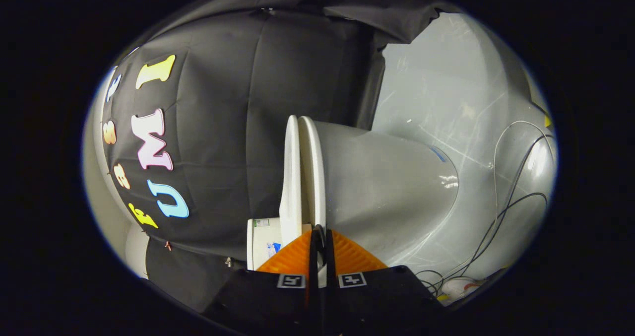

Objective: Open the toilet lid.

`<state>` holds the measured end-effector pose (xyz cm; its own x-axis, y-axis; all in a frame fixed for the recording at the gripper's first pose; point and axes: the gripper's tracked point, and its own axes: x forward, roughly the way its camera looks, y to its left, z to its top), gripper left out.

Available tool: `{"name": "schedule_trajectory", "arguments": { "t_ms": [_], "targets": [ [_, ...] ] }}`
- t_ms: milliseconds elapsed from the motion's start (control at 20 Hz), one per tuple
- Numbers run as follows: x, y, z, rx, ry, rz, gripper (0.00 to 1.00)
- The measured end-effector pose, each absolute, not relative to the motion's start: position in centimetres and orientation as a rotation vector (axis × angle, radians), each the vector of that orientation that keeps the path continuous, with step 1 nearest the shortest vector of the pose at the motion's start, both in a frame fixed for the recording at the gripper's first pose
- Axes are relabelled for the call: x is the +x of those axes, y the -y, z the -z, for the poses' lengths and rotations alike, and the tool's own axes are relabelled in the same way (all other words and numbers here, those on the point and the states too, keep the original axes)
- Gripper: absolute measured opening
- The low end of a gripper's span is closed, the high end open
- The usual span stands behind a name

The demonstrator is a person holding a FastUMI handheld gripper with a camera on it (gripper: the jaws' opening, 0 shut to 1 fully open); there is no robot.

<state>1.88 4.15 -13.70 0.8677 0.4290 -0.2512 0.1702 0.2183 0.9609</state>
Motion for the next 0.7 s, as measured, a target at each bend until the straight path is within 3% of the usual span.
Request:
{"name": "schedule_trajectory", "arguments": {
  "t_ms": [700],
  "targets": [
    [1.76,-4.34,12.92,1.337,-0.549,-0.21,0.05]
  ]
}}
